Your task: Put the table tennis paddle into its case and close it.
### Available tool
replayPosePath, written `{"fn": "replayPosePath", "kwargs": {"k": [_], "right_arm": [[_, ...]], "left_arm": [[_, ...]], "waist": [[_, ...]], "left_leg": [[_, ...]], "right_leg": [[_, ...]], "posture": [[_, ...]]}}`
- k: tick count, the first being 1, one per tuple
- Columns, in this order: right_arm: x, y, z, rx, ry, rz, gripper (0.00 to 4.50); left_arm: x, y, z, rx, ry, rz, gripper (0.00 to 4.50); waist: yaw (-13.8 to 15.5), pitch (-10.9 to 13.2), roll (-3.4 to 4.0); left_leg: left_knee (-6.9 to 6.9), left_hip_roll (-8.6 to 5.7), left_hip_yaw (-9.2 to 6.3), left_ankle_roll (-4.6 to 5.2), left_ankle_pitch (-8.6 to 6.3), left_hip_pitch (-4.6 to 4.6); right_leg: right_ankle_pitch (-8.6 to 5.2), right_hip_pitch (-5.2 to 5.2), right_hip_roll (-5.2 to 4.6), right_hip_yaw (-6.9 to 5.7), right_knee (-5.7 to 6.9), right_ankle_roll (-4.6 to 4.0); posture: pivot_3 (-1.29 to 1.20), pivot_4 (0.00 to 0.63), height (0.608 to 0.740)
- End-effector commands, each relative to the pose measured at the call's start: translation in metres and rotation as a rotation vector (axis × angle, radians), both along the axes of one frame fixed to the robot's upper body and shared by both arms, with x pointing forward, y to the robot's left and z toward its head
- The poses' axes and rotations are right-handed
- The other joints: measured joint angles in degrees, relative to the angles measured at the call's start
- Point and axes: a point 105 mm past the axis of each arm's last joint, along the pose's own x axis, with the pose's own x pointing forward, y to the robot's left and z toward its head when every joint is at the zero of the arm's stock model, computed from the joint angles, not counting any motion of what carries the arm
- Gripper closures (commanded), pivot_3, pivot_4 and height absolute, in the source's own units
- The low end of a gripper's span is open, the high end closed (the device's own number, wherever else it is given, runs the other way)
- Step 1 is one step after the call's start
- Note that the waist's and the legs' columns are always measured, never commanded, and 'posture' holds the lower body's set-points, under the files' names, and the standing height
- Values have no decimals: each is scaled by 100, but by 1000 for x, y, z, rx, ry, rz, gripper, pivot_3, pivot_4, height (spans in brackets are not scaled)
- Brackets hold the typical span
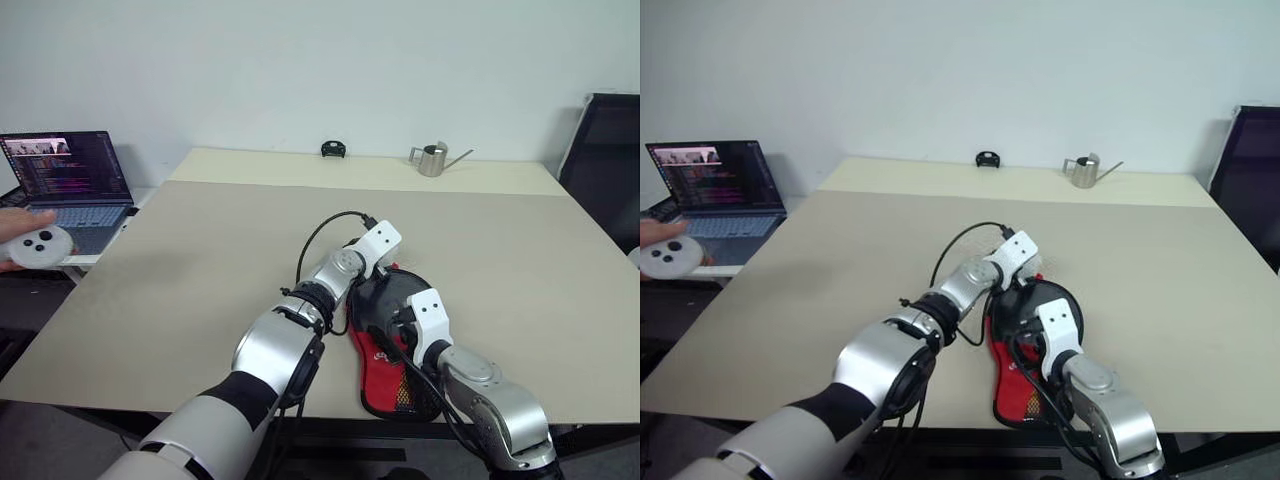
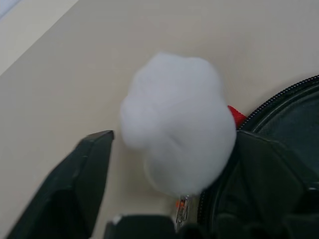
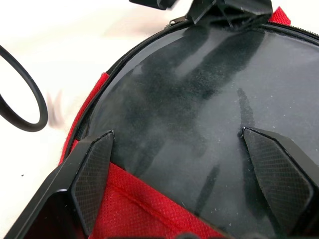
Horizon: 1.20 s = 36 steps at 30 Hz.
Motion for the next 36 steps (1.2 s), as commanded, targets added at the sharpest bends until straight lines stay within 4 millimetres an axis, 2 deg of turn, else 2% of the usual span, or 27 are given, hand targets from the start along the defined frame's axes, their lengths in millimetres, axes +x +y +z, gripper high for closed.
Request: {"fn": "replayPosePath", "kwargs": {"k": [1, 8, 13, 16, 22, 25, 29, 32, 33, 36], "right_arm": [[-12, -4, -55, -40, 239, -5, 0], [4, -4, -50, -44, 215, 4, 0], [14, -8, -46, -43, 193, -1, 0], [16, -19, -37, -35, 171, -8, 0], [8, -33, -22, -17, 144, 50, 0], [3, -39, -11, -14, 117, 103, 0], [-5, -44, 17, 23, 12, 217, 0], [-6, -46, 33, 9, -41, 287, 0], [-8, -45, 39, 8, -55, 318, 0], [-13, -45, 56, 33, -73, 385, 0]], "left_arm": [[0, -9, 17, -28, -25, -51, 41], [4, -3, 30, -84, -24, -70, 41], [9, 5, 57, -152, -69, -109, 41], [17, 34, 80, -180, -128, -113, 41], [20, 79, 91, -221, -145, -116, 41], [9, 90, 93, -320, -94, -205, 41], [-38, 94, 74, -413, 34, -488, 41], [-68, 91, 65, -429, 94, -550, 41], [-76, 89, 64, -456, 118, -556, 41], [-95, 82, 60, -474, 161, -578, 41]], "waist": [[-16, 1, 0], [-51, 2, 3], [-48, 4, 5], [-50, 11, 14], [21, 25, 33], [53, 27, 34], [75, 38, 56], [34, 55, 73], [34, 60, 79], [45, 71, 87]], "left_leg": [[0, 0, 0, 0, 0, 4], [0, 8, 1, 0, 1, 21], [0, 9, 1, -1, 1, 18], [-2, 9, 0, -1, 1, 14], [-20, 5, -9, -2, 1, -5], [-24, -7, -11, -2, 1, -33], [-66, -17, -4, -1, 1, -48], [-74, -8, -8, -6, 3, -63], [-72, -7, -10, -9, 4, -93], [-63, -7, -18, -26, 16, -129]], "right_leg": [[-3, 2, 0, 1, 2, 5], [-8, 6, 6, 7, 14, 14], [-7, 4, 6, 6, 13, 13], [0, 0, 6, 6, 12, 0], [5, -8, 3, 1, -7, -11], [5, -27, -3, 0, -20, -11], [4, -37, -19, 6, -72, -12], [-8, -49, -19, 13, -77, -29], [-8, -78, -19, 13, -72, -30], [-7, -105, -19, 6, -67, -30]], "posture": [[0, 150, 740], [0, 150, 740], [0, 150, 740], [0, 150, 740], [0, 150, 740], [0, 150, 740], [0, 150, 740], [0, 150, 740], [0, 150, 740], [0, 150, 740]]}}
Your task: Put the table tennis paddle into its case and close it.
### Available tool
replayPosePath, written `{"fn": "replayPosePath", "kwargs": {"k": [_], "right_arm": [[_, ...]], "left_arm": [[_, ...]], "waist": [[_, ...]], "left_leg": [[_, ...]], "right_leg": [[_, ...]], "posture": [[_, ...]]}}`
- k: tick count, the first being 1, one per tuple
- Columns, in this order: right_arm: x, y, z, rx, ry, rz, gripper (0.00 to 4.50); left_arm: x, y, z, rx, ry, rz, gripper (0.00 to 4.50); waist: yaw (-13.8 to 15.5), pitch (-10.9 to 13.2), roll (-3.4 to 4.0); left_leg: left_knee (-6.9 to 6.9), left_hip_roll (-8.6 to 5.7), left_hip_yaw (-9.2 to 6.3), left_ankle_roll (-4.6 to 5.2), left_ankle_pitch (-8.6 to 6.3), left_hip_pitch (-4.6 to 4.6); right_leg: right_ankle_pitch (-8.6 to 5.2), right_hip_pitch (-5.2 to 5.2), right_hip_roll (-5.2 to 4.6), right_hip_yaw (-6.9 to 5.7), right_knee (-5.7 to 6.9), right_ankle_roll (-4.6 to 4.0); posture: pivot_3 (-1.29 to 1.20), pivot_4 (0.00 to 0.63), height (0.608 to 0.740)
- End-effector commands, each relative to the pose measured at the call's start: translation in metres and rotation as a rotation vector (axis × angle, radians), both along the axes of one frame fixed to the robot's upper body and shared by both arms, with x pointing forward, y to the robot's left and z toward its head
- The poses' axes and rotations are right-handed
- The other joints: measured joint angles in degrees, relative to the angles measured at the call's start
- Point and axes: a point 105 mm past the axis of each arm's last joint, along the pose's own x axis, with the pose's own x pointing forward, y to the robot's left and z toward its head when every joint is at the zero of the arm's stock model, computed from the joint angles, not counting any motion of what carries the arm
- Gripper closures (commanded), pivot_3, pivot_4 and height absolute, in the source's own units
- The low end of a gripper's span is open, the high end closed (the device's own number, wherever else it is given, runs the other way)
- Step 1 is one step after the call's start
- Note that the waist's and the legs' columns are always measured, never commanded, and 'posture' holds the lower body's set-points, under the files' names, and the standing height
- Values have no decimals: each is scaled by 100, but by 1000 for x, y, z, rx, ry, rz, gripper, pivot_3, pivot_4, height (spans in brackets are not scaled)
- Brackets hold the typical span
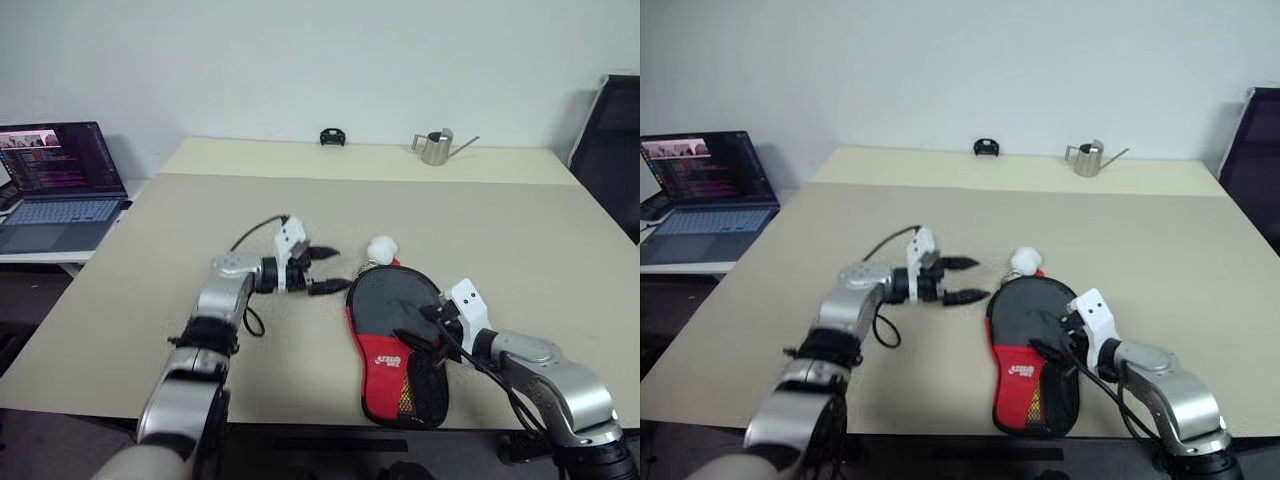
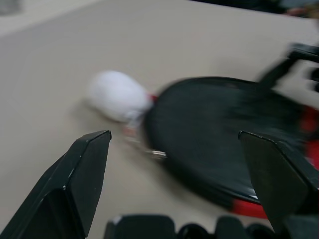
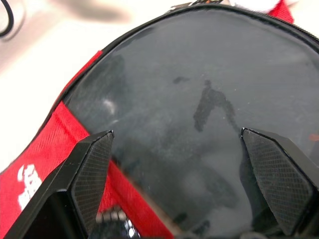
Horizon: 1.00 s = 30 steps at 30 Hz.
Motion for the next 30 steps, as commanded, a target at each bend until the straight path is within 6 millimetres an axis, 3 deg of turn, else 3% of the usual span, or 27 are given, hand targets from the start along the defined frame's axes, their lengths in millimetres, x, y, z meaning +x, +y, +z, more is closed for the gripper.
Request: {"fn": "replayPosePath", "kwargs": {"k": [1, 5, 9, 14, 23, 30], "right_arm": [[-7, 6, 31, 57, -59, 97, 0], [-11, -6, 53, 82, -71, 116, 0], [-11, -23, 56, 24, -58, 94, 0], [6, -55, 71, -20, -113, -25, 0], [20, -48, 76, -1, -184, -80, 0], [48, -48, 91, 47, -204, -163, 0]], "left_arm": [[-19, -11, 24, -26, -57, -54, 41], [-34, -22, 19, -3, -54, -103, 41], [-38, -32, 15, 31, -61, -137, 41], [-18, -57, -3, 118, -119, -100, 41], [-10, -87, -24, 144, -100, -150, 41], [-11, -83, -51, 181, -28, -139, 41]], "waist": [[8, 7, 11], [61, 11, 19], [84, 12, 20], [101, 14, 22], [82, 15, 22], [73, 15, 25]], "left_leg": [[0, 0, 0, 3, -2, 0], [2, -3, 1, 16, -9, 8], [2, -3, -1, 18, -9, 9], [7, -7, 2, 19, -8, 8], [6, -6, 7, 21, -6, 7], [10, -8, 11, 20, -4, 11]], "right_leg": [[0, 1, 0, 0, -1, 0], [0, 10, -2, 0, -2, 0], [0, 12, -1, -4, -2, 0], [0, 16, -2, -4, -2, 0], [1, 10, 0, -2, 1, 0], [1, 11, -1, 1, 9, 0]], "posture": [[0, 150, 740], [0, 150, 740], [0, 150, 740], [0, 150, 740], [0, 150, 740], [0, 150, 740]]}}
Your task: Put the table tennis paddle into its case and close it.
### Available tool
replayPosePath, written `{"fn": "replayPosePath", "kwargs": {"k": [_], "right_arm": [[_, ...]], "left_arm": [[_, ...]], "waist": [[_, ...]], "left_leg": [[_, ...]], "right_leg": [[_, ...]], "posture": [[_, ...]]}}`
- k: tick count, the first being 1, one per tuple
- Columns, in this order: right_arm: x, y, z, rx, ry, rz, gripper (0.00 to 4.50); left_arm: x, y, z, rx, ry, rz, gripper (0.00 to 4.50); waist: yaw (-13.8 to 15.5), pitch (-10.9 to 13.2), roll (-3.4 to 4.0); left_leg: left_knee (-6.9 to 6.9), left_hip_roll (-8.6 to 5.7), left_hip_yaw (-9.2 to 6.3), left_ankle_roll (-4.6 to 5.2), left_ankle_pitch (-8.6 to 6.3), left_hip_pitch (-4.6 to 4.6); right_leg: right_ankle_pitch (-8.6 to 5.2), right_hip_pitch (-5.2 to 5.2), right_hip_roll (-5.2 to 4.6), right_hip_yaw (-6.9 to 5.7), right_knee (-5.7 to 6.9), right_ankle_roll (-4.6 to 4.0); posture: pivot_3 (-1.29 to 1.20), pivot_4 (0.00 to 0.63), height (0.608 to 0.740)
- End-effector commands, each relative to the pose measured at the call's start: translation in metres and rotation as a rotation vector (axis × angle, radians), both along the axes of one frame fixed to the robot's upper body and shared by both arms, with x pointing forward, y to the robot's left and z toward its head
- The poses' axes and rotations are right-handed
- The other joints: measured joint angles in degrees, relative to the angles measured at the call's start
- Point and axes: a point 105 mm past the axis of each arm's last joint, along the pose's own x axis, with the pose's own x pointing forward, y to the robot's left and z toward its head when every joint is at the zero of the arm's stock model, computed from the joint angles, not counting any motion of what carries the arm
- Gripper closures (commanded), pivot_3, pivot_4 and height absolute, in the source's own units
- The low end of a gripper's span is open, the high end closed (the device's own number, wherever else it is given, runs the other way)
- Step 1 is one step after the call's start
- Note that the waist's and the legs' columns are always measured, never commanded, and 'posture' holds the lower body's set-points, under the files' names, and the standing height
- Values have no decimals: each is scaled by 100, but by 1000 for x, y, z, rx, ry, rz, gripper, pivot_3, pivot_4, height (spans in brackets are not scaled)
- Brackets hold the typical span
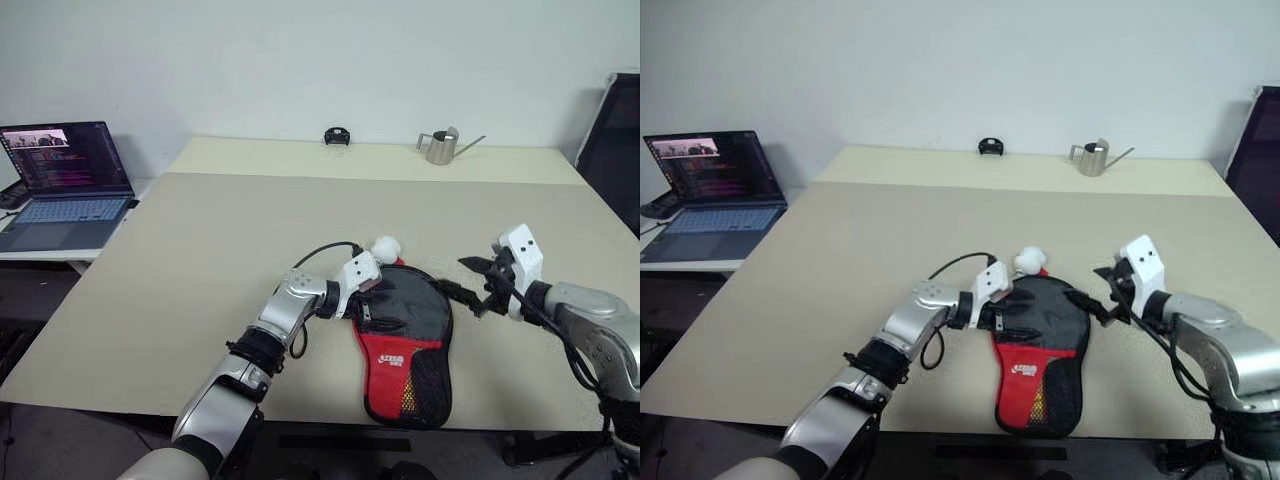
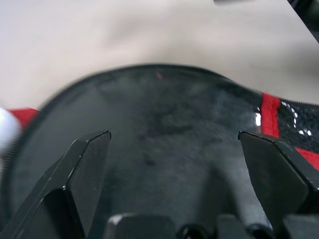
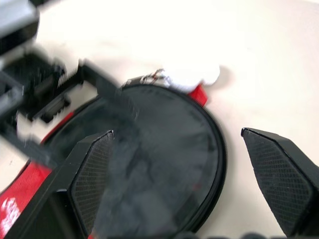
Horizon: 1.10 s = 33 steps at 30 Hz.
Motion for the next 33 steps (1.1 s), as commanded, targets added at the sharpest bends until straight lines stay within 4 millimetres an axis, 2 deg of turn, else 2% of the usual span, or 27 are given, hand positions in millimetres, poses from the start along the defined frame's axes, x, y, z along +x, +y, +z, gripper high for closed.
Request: {"fn": "replayPosePath", "kwargs": {"k": [1, 5, 10, 15, 18, 24, 28, 33], "right_arm": [[13, 5, 16, 35, -41, -17, 0], [33, 23, 27, 104, -36, 10, 0], [69, 46, 30, 148, -15, 2, 0], [109, 66, 13, 145, 15, -48, 0], [124, 74, 4, 136, 27, -65, 0], [139, 82, -13, 108, 39, -124, 0], [141, 86, -22, 94, 49, -136, 0], [137, 101, -42, 60, 90, -124, 0]], "left_arm": [[0, 0, -3, 2, -8, -2, 41], [-2, 1, -6, 5, -8, 0, 41], [-4, 0, -9, 3, -1, 5, 41], [-8, -1, -10, 1, 1, 5, 41], [-8, 0, -10, -1, 0, 11, 41], [-11, 2, -11, 0, 2, 17, 41], [-13, 3, -11, 1, 4, 20, 41], [-15, 3, -11, 3, 6, 26, 41]], "waist": [[1, 0, 0], [-8, -3, 6], [-17, -5, 8], [-35, -5, 8], [-45, -5, 9], [-97, -4, 11], [-137, -5, 12], [-165, -6, 15]], "left_leg": [[0, 2, -2, 0, 1, 1], [0, 3, 0, -9, 6, 4], [4, 1, 3, -12, 8, 7], [8, 1, 9, -16, 11, 13], [16, 0, 11, -18, 12, 16], [27, 0, 10, -21, 14, 15], [30, 1, 9, -23, 15, 15], [31, 2, 11, -24, 15, 20]], "right_leg": [[0, 0, 1, -2, 1, 0], [0, 0, 2, 1, 6, -1], [0, 0, 0, 3, 13, -1], [-1, -4, -1, 7, 37, -2], [-1, -5, -1, 9, 45, -3], [-1, -5, -2, 11, 56, -3], [-1, -5, -3, 12, 62, -3], [-1, -5, -3, 17, 70, -4]], "posture": [[0, 150, 740], [0, 150, 740], [0, 150, 740], [0, 150, 740], [0, 150, 740], [0, 150, 740], [0, 150, 740], [0, 150, 740]]}}
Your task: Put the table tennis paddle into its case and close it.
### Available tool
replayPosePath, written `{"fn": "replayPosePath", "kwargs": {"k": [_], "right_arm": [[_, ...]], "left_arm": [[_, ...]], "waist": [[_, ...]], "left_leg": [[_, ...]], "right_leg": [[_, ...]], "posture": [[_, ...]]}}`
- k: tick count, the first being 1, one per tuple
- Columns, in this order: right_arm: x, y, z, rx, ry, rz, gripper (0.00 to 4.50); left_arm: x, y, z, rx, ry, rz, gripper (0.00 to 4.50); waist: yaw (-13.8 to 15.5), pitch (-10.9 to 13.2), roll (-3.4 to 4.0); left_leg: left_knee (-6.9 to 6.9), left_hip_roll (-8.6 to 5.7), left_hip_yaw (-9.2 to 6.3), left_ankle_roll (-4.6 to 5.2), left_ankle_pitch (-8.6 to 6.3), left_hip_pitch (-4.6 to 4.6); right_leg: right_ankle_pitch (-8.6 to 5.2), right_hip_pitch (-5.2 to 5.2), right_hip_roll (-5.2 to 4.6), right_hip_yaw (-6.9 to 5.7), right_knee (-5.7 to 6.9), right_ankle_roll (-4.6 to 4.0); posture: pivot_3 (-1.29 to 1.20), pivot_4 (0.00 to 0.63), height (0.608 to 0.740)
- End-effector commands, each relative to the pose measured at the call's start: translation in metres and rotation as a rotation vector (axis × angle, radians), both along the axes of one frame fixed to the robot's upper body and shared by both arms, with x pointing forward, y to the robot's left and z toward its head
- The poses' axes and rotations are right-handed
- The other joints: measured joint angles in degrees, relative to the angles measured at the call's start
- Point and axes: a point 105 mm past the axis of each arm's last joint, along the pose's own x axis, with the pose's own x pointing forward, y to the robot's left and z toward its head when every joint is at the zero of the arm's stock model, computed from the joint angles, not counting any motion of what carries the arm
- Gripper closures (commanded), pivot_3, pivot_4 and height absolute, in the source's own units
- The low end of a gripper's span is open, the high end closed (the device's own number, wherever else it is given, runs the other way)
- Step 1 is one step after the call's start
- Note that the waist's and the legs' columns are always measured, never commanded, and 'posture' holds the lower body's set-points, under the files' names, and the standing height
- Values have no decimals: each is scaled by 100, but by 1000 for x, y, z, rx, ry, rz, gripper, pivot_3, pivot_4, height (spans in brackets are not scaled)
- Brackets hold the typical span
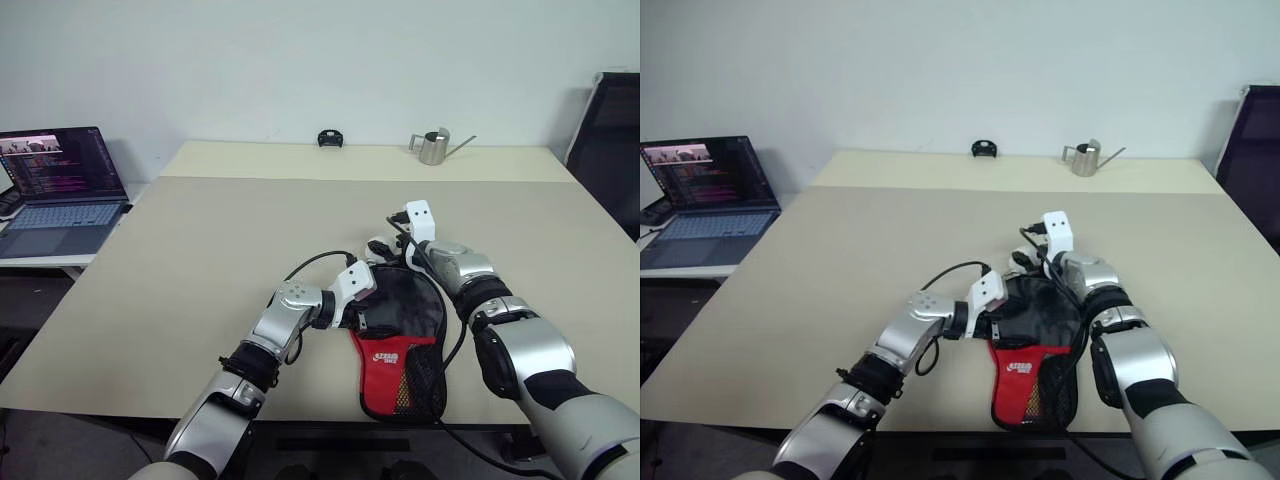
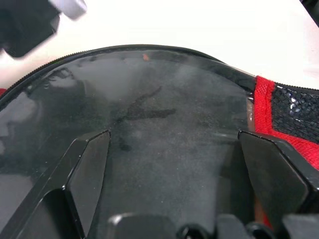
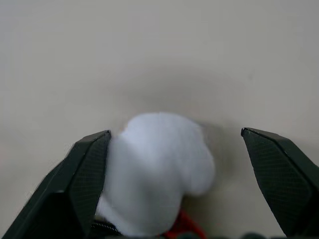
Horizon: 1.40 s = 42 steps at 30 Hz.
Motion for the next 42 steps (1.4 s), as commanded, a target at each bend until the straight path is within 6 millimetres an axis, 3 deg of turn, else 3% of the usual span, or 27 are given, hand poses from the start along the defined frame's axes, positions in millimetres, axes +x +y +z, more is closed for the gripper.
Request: {"fn": "replayPosePath", "kwargs": {"k": [1, 10, 13, 20, 24, 30, 36, 42], "right_arm": [[3, 12, 11, -2, -41, 19, 0], [2, 22, 7, -13, -43, 28, 0], [2, 20, 7, -16, -47, 9, 608], [2, 20, 5, -18, -52, 5, 3074], [3, 22, 8, -25, -66, 12, 3964], [8, 18, 26, -29, -124, -1, 4144], [16, -9, 45, -33, -168, -75, 4146], [19, -31, 50, -56, -183, -120, 4152]], "left_arm": [[-7, -4, -4, 9, 12, -19, 41], [-8, -3, -5, 14, 15, -9, 41], [-8, -2, -6, 17, 16, -5, 0], [-6, -4, -12, 36, 13, -4, 0], [-4, -7, -22, 64, 31, -7, 0], [-9, -4, -44, 101, 90, -17, 0], [-13, 3, -58, 133, 121, -20, 0], [-11, 6, -63, 147, 130, -10, 0]], "waist": [[1, 0, 1], [3, 0, 2], [3, 0, 2], [3, 0, 2], [9, -1, 3], [13, -7, 12], [23, -14, 17], [30, -17, 21]], "left_leg": [[0, 0, 0, -1, 1, 1], [14, 0, -3, -5, 3, -1], [15, 0, -2, -5, 3, -1], [16, 0, -2, -5, 3, -1], [22, 0, -3, -5, 2, -1], [26, -1, -4, 7, -5, 6], [27, -2, -6, 8, -5, 9], [27, -2, -6, 12, -7, 14]], "right_leg": [[0, 0, 0, 0, 2, 0], [0, 0, 0, -1, 10, -1], [0, 0, 0, 0, 10, -1], [0, 0, 0, 0, 11, -1], [0, 2, 0, -1, 13, -1], [0, 10, 0, -3, 17, -1], [0, 14, 0, -5, 16, -1], [0, 22, -1, -5, 15, -2]], "posture": [[0, 150, 740], [0, 150, 740], [0, 150, 740], [0, 150, 740], [0, 150, 740], [0, 150, 740], [0, 150, 740], [0, 150, 740]]}}
